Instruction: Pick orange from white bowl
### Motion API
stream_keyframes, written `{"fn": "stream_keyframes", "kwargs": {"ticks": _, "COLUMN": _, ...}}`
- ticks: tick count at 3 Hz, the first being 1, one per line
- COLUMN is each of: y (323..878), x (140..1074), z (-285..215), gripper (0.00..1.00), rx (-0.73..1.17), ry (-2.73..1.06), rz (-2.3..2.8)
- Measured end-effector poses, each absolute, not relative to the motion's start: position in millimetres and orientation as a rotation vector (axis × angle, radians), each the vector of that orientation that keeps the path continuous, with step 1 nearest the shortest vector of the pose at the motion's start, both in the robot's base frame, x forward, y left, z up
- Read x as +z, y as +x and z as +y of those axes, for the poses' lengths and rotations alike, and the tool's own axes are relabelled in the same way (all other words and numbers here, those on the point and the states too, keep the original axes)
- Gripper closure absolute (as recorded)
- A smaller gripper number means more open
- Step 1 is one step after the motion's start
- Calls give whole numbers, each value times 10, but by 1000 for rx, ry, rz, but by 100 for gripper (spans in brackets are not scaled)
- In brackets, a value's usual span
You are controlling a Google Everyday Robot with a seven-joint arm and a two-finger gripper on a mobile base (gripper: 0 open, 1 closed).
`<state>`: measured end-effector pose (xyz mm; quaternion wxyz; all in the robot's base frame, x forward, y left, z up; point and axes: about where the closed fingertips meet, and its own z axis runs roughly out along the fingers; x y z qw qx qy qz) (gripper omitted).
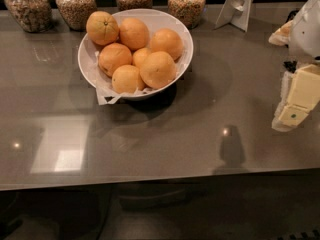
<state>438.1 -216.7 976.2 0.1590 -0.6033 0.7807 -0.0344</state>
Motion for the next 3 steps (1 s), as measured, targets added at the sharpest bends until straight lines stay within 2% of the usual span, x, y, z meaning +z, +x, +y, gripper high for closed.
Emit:
{"fn": "stream_keyframes", "kwargs": {"ticks": 2, "y": 4461, "x": 9817, "z": -2068, "gripper": 0, "rx": -51, "ry": -1702, "rz": 2175}}
{"fn": "stream_keyframes", "kwargs": {"ticks": 3, "y": 4720, "x": 9986, "z": -1798, "gripper": 0, "rx": 34, "ry": -1642, "rz": 2056}}
